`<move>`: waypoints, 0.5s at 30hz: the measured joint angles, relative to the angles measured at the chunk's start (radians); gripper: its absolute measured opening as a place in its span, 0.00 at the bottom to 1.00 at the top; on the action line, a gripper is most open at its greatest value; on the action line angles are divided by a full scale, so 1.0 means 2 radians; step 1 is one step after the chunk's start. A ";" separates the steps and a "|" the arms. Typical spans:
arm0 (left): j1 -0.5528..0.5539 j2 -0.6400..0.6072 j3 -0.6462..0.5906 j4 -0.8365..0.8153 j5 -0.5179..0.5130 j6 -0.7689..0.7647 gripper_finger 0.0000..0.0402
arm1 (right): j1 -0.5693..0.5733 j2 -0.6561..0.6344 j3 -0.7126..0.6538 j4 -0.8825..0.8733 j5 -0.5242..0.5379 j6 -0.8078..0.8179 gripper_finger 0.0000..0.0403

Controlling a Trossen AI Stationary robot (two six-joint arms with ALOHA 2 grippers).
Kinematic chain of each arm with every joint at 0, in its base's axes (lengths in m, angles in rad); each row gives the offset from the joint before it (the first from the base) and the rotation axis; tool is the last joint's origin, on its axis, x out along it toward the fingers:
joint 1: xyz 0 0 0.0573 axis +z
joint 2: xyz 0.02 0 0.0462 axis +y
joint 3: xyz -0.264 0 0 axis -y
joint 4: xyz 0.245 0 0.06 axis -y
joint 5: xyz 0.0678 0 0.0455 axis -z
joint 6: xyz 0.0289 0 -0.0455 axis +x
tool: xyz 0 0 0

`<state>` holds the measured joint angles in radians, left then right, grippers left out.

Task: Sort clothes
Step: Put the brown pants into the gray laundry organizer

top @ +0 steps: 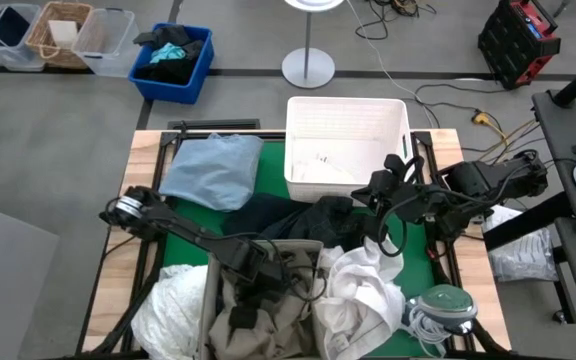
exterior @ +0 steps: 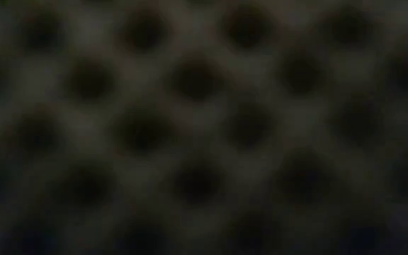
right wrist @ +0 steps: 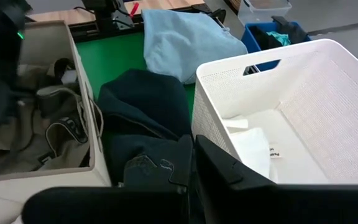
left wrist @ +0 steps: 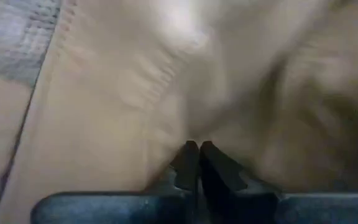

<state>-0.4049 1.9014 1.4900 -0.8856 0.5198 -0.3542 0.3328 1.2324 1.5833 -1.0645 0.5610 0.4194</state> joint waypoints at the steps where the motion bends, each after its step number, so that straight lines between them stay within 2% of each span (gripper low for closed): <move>1: 0.000 -0.001 0.017 -0.020 0.001 0.000 0.00 | 0.000 0.000 0.000 0.000 0.000 0.000 0.03; 10: -0.006 -0.002 0.171 -0.149 -0.009 0.000 0.00 | 0.000 0.000 0.000 0.000 0.000 -0.001 0.03; 15: -0.016 -0.003 0.229 -0.267 -0.021 -0.010 0.00 | 0.000 0.000 0.000 0.000 0.000 -0.002 0.03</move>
<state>-0.4369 1.8961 1.9476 -1.4197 0.4770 -0.3733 0.3328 1.2324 1.5833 -1.0649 0.5610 0.4158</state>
